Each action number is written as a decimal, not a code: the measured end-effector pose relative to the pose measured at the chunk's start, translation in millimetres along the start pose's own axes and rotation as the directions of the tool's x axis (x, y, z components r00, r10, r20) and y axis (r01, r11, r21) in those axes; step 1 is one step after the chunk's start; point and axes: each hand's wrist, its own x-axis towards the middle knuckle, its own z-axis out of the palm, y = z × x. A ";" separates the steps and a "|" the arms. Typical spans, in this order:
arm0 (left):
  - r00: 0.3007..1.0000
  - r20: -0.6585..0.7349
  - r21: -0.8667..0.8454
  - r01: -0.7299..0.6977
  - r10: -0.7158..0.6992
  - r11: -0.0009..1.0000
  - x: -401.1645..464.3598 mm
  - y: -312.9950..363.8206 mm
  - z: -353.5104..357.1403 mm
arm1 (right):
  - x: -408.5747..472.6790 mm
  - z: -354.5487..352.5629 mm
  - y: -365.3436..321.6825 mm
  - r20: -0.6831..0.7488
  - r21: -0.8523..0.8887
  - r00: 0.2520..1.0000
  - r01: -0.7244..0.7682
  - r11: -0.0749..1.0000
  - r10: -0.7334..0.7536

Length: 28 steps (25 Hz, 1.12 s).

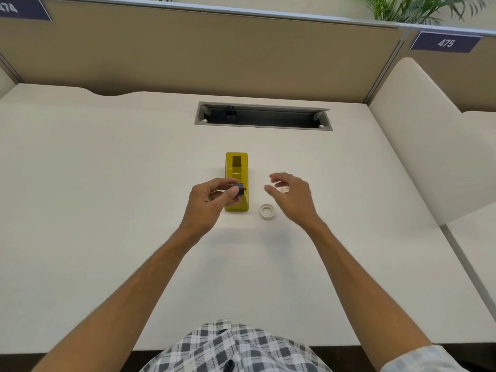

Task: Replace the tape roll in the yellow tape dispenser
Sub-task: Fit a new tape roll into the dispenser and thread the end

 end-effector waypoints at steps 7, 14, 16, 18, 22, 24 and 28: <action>0.999 -0.022 -0.008 0.050 -0.050 0.999 6.3 1.6 -1.3 | 30.4 -10.0 67.9 0.185 -0.697 0.972 0.027 0.716 0.143; 0.998 -0.016 0.000 0.066 -0.066 0.998 3.8 2.0 0.4 | 17.3 -5.6 57.4 0.007 -0.189 0.984 -0.174 0.966 0.179; 0.997 -0.013 0.002 0.070 -0.070 0.998 2.5 1.7 -0.2 | 3.4 -3.1 45.2 -0.004 0.075 0.973 -0.231 0.970 0.232; 0.997 -0.005 0.007 0.074 -0.074 0.997 1.5 1.7 0.3 | -10.2 -2.5 32.9 0.047 0.236 0.971 -0.241 0.941 0.236; 0.997 0.021 0.000 0.068 -0.068 0.998 0.0 1.8 3.4 | -28.6 -4.6 9.1 0.140 0.436 0.974 -0.222 0.872 0.178; 0.998 0.027 -0.001 0.063 -0.063 0.998 -0.1 1.5 4.9 | -33.1 -6.4 -5.4 0.170 0.477 0.975 -0.206 0.854 0.140; 1.000 0.024 0.050 0.005 -0.006 0.999 1.4 2.2 6.6 | -38.4 -9.9 -30.2 0.191 0.507 0.979 -0.158 0.847 0.068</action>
